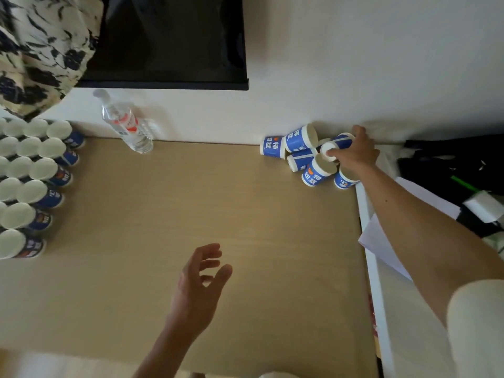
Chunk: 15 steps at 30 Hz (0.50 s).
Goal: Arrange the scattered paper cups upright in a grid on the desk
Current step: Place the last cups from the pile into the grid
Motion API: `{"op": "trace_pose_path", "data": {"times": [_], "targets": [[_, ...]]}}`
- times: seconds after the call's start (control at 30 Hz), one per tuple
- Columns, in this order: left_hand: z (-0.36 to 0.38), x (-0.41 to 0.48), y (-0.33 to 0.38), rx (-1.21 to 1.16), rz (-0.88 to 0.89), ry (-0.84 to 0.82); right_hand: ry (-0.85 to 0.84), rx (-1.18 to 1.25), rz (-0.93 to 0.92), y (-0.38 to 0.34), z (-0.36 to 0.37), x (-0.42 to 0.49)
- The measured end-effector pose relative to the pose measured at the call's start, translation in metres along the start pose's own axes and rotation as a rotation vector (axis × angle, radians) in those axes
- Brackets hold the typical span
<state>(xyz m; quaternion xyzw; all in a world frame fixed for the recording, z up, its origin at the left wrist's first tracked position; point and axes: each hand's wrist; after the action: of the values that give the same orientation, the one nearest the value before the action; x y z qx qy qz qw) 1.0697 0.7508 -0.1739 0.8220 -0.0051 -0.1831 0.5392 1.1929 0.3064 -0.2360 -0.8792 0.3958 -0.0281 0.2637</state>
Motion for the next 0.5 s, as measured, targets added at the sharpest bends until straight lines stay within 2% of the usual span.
{"op": "trace_pose_path", "data": {"times": [0.2,0.37,0.5], "targets": [[0.027,0.013,0.022,0.021,0.026,-0.066,0.085,0.241,-0.13,-0.004,-0.012,-0.029],[0.05,0.027,0.048,0.034,0.072,-0.135,-0.007,0.447,-0.324,-0.025,-0.027,-0.084],[0.062,0.043,0.073,-0.016,0.077,-0.14,-0.107,0.507,-0.486,-0.042,-0.032,-0.134]]}}
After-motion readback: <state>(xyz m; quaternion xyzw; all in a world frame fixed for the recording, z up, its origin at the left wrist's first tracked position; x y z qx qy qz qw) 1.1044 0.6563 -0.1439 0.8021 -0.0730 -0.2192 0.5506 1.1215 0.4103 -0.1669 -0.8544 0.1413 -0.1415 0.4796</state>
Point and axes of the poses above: each hand's wrist, its own x-axis towards the middle knuckle, its own z-axis out of the palm, y = z × x, and after that the axes turned 6 degrees about -x, right-handed
